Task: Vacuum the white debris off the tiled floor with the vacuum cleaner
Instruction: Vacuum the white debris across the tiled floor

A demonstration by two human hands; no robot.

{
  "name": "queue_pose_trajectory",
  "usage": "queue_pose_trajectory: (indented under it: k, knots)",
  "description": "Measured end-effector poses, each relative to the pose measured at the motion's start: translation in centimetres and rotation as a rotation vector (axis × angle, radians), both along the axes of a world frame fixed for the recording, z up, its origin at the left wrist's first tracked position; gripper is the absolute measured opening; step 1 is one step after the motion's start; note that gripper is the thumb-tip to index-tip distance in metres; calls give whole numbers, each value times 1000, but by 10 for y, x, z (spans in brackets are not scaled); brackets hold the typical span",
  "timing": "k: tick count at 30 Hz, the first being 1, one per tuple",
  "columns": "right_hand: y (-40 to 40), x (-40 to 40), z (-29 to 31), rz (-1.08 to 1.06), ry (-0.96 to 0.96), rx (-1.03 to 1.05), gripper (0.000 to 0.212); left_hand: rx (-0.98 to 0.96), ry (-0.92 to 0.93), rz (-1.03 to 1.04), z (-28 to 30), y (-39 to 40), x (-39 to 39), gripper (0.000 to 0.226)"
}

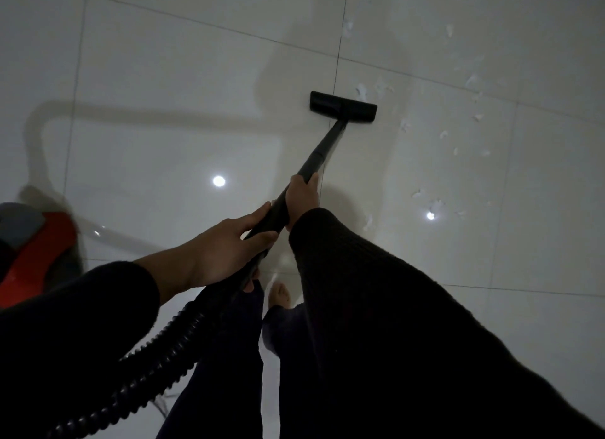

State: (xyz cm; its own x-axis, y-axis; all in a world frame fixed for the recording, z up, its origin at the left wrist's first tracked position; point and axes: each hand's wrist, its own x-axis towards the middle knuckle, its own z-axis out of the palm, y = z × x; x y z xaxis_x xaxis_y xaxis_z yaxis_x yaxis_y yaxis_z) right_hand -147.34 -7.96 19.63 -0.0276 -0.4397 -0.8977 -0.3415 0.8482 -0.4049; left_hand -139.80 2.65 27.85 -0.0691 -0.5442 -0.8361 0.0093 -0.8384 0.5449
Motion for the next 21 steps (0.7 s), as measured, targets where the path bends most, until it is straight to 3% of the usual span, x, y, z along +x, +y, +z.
queue_pose_trajectory:
  k: [13, 21]
  knots:
    - [-78, 11, -12, 105, 25, -27, 64, -39, -70, 15, -16, -70, 9, 56]
    - [-142, 26, -7, 135, -8, -8, 63, 63, -34, 98, -6, -134, 21, 58]
